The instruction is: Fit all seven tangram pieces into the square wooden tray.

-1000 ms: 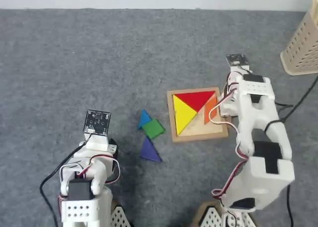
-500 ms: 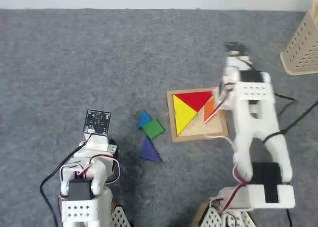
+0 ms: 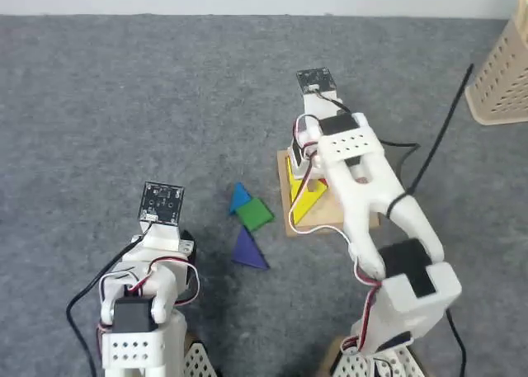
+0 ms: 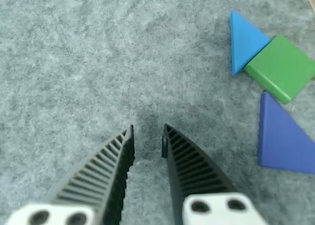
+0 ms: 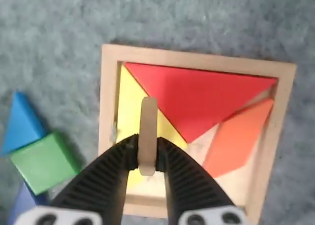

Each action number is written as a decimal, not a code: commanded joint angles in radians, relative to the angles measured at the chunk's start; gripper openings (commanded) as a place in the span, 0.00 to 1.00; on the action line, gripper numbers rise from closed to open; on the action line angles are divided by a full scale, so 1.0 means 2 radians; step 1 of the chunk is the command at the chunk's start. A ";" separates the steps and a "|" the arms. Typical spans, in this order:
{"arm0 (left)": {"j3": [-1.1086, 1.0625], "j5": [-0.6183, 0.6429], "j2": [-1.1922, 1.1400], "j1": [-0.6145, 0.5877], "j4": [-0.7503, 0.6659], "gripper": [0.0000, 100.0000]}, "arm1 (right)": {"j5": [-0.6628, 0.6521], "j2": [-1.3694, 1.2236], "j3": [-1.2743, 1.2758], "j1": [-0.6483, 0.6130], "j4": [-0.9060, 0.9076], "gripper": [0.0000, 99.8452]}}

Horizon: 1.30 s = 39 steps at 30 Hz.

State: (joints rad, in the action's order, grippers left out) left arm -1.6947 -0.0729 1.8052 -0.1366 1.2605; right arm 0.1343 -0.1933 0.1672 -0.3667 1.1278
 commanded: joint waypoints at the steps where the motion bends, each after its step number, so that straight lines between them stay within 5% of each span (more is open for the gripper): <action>1: 0.004 -0.004 0.008 -0.001 0.002 0.09 | 0.012 -0.007 -0.033 -0.003 0.008 0.01; 21: 0.004 -0.004 0.008 -0.001 0.002 0.09 | 0.008 -0.021 -0.035 0.016 0.027 0.10; 39: 0.004 -0.004 0.008 -0.001 0.002 0.09 | -0.010 -0.026 -0.032 0.056 0.023 0.01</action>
State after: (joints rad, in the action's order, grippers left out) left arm -1.6947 -0.0729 1.8052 -0.1366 1.2605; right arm 0.1419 -0.2562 0.1550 -0.3161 1.1615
